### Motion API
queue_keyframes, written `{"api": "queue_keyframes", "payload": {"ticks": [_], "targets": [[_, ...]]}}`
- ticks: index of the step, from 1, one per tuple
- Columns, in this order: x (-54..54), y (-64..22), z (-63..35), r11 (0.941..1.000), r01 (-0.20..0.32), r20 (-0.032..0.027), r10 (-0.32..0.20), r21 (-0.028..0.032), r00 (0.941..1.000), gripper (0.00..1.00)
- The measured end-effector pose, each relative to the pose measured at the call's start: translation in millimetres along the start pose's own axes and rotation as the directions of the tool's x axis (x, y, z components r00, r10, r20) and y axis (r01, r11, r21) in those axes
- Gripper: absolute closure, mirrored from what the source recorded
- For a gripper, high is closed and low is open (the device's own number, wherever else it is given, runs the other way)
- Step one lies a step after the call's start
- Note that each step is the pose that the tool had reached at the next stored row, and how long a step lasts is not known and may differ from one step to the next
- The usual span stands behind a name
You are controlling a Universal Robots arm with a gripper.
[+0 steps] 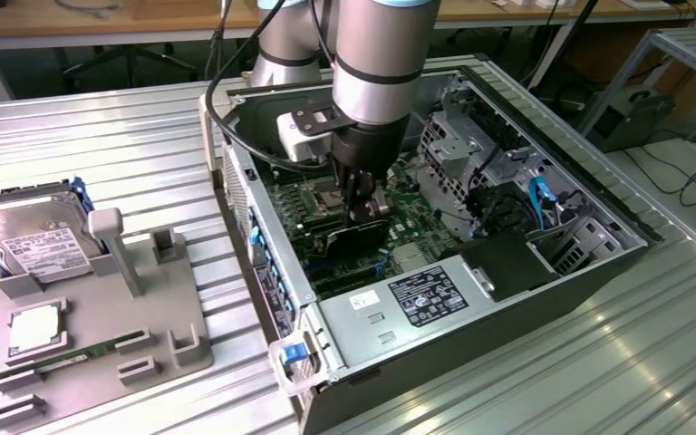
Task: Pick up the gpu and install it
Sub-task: 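Insert the gpu into the slot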
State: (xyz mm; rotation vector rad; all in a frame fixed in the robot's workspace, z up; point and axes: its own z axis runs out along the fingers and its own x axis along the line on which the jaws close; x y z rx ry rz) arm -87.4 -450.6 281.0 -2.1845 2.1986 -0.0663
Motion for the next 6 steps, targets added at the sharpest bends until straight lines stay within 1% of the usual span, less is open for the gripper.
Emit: {"api": "queue_keyframes", "payload": {"ticks": [6], "targets": [[0.0,0.0,0.0,1.0000,0.000,0.0000,0.000,0.0000,1.0000,0.89]]}}
